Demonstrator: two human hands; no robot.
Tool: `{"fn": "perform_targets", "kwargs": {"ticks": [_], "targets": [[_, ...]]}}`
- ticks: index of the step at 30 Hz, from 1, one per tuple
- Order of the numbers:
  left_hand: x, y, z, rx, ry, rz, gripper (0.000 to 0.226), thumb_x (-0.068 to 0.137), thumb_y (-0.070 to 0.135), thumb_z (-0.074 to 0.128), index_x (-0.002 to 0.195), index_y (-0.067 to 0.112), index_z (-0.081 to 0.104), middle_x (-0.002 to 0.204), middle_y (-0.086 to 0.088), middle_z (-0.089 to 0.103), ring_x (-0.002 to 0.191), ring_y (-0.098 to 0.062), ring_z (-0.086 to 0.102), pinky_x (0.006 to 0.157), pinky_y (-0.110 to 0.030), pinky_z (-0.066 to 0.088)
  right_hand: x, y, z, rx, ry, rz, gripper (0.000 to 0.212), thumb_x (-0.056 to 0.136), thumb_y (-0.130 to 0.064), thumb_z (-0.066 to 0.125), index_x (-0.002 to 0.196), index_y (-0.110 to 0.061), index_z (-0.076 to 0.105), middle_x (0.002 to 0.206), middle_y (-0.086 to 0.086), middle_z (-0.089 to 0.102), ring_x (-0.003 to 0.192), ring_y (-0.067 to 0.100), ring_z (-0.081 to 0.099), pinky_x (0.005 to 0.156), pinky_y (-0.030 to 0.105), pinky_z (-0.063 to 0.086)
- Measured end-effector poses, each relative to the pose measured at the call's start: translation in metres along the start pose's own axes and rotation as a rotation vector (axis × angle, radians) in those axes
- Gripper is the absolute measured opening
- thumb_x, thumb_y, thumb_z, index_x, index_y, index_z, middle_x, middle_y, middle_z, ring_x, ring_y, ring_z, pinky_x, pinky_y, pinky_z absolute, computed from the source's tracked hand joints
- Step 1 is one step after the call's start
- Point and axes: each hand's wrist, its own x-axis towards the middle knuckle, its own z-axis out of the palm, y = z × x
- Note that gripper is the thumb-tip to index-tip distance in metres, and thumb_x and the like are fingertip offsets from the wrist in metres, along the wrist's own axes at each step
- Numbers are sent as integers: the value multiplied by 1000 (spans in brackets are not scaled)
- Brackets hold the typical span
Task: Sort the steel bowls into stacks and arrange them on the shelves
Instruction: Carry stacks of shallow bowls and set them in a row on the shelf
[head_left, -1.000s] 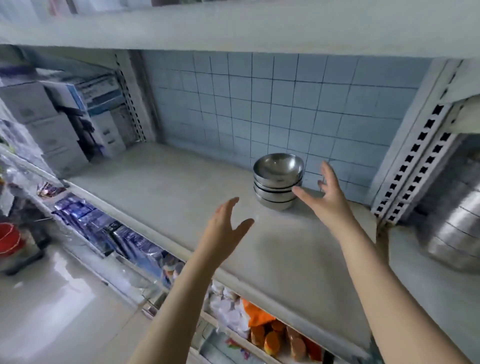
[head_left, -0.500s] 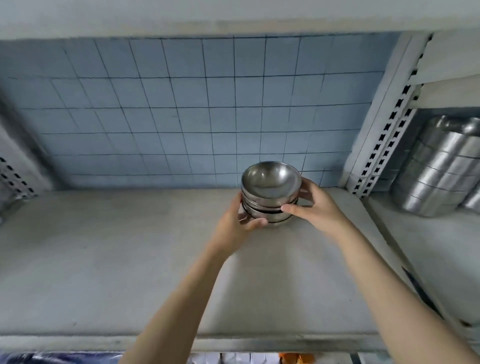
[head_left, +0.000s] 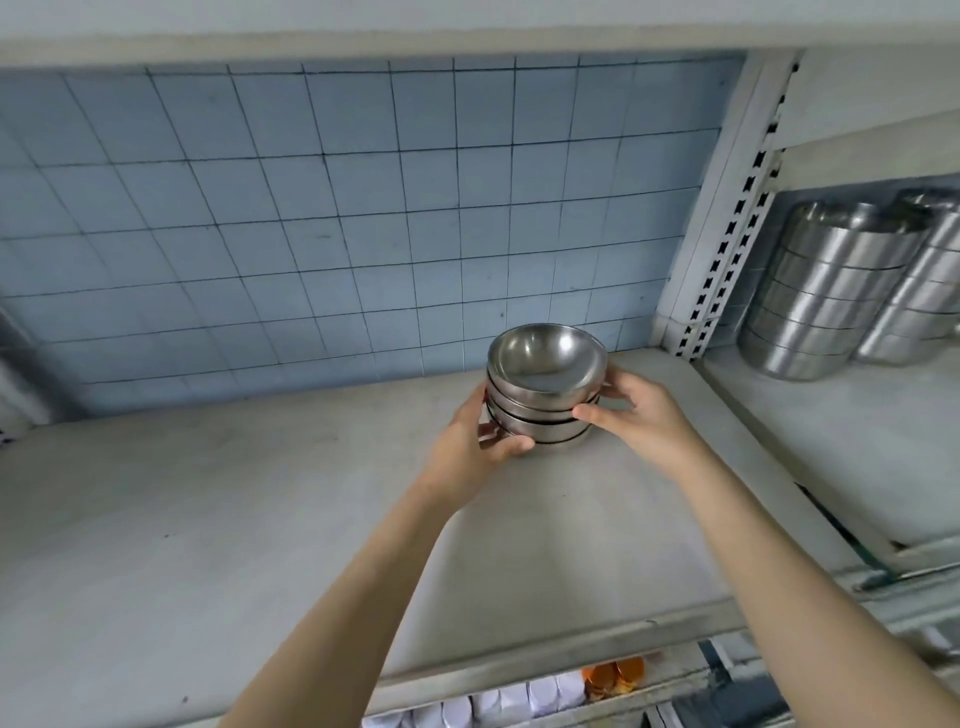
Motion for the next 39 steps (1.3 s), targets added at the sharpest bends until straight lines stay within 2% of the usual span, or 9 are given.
{"fn": "perform_targets", "kwargs": {"ticks": [8, 15, 25, 27, 29, 31, 34, 36, 39], "targets": [[2, -2, -1, -12, -34, 4, 61, 84, 21, 75, 122, 43, 34, 108, 37, 45, 90, 9, 52, 69, 3, 41, 1, -5, -2, -48, -13, 21, 25, 81, -25, 80, 102, -32, 69, 100, -20, 75, 102, -6, 65, 94, 18, 44], [5, -4, -2, 28, -50, 31, 51, 86, 17, 74, 120, 36, 42, 106, 28, 52, 90, 10, 55, 71, 3, 40, 2, -7, -5, -67, -79, 47, 23, 86, -19, 76, 102, -34, 68, 94, -31, 72, 96, -12, 64, 86, 8, 43], [9, -6, -4, 80, -50, 21, 56, 84, 22, 75, 130, 29, 45, 112, 25, 52, 100, 11, 53, 81, -1, 44, 5, -15, -13, -105, -129, 35, 15, 87, -20, 74, 95, -32, 69, 91, -27, 71, 90, -10, 65, 88, 16, 43], [10, -6, -5, 82, -74, 7, 58, 84, 23, 75, 132, 31, 43, 115, 23, 54, 104, 8, 54, 81, -1, 44, 6, -16, -15, -96, -152, 49, 23, 85, -24, 76, 106, -31, 69, 100, -28, 70, 98, -9, 64, 94, 22, 44], [10, -5, -6, 51, -107, -15, 64, 83, 25, 76, 136, 30, 40, 119, 25, 54, 111, 4, 55, 80, 1, 42, 7, -19, -19, -67, -152, 71, 73, 74, -38, 80, 141, -28, 53, 129, -27, 60, 116, -4, 60, 104, 23, 41], [9, -5, -6, -11, -135, -24, 82, 80, 30, 79, 146, 30, 30, 130, 22, 53, 119, 1, 53, 92, -6, 43, 10, -23, -20, 12, -142, 112, 109, 60, -47, 82, 155, -25, 32, 146, -18, 47, 124, 3, 56, 108, 25, 39], [7, -4, -2, -89, -113, -13, 101, 81, 28, 79, 154, 35, 10, 142, 22, 45, 124, 0, 53, 101, -17, 43, 13, -24, -19, 108, -165, 108, 96, 69, -28, 83, 153, -24, 36, 141, -9, 56, 112, 0, 64, 102, 23, 48], [7, -3, 2, -106, -90, 6, 98, 84, 20, 76, 154, 38, 10, 134, 31, 47, 118, 5, 55, 94, -9, 44, 14, -23, -16, 148, -164, 103, 82, 81, -9, 76, 152, -24, 37, 132, -11, 60, 103, -2, 68, 94, 22, 53], [8, -4, 5, -116, -71, 30, 96, 83, 18, 76, 153, 39, 13, 134, 29, 48, 118, 3, 56, 94, -10, 45, 14, -16, -14, 194, -149, 115, 77, 86, -2, 70, 152, -24, 36, 130, -10, 60, 102, -5, 67, 91, 23, 55]]}}
